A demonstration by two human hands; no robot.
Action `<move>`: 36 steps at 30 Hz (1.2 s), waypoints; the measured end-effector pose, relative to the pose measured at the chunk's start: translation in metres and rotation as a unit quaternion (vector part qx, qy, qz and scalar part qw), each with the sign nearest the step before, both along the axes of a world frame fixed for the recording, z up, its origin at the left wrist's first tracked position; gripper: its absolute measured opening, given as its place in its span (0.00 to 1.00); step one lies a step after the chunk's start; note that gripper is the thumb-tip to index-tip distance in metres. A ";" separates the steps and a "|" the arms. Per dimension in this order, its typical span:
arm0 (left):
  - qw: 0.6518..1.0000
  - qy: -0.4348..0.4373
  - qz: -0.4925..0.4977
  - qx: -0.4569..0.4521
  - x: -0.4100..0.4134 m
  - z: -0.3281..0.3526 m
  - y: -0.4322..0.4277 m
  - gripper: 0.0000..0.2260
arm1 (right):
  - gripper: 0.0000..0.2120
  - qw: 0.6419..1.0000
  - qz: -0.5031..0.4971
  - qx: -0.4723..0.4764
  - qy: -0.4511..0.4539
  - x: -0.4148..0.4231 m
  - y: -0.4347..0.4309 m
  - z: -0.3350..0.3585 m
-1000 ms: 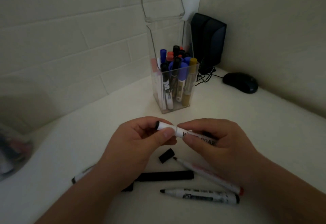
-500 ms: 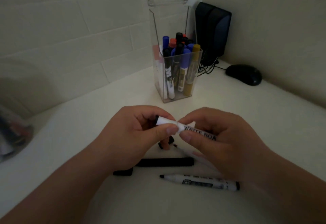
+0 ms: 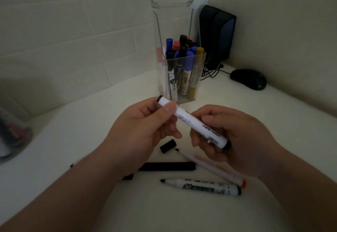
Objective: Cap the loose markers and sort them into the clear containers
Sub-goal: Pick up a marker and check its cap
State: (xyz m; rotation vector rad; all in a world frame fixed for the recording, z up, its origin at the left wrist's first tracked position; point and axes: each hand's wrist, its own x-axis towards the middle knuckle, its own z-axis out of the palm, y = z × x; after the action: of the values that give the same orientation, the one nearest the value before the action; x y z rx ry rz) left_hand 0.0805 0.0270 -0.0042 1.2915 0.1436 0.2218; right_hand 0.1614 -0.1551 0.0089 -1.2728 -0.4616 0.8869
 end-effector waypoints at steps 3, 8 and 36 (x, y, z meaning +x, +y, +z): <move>0.998 0.024 0.049 -0.038 0.003 0.002 -0.001 0.12 | 0.12 0.998 -0.038 -0.019 -0.040 0.001 0.000 -0.003; 0.997 0.026 0.067 -0.005 0.005 0.000 0.001 0.15 | 0.08 0.957 -0.087 -0.082 -0.263 -0.009 0.001 -0.003; 0.959 -0.020 0.282 0.007 0.006 0.035 0.088 0.14 | 0.07 0.912 -0.239 0.001 -0.332 0.037 0.050 0.094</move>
State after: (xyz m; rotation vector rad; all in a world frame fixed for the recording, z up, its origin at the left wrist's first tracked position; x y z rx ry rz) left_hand 0.0861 0.1148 0.0309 1.2344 0.4782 0.7374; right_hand 0.1983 -0.1055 0.1025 -1.5853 -0.6396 0.0174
